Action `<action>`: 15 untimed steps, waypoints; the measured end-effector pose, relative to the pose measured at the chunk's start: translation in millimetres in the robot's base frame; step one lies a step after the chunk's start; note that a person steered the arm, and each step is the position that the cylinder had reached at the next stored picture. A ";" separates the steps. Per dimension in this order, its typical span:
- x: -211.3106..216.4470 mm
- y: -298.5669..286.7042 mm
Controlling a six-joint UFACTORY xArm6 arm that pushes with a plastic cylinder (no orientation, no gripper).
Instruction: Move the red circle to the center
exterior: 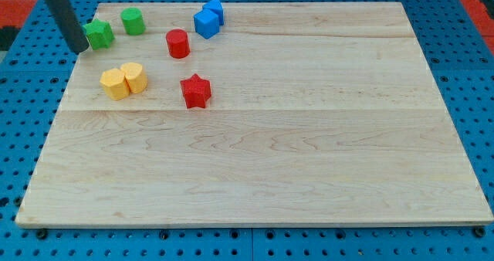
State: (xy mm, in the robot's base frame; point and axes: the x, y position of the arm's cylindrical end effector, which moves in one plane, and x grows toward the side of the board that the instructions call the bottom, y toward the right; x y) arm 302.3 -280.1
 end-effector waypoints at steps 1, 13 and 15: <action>-13.2 39.1; 36.0 328.9; 84.9 332.5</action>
State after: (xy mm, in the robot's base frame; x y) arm 387.1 52.4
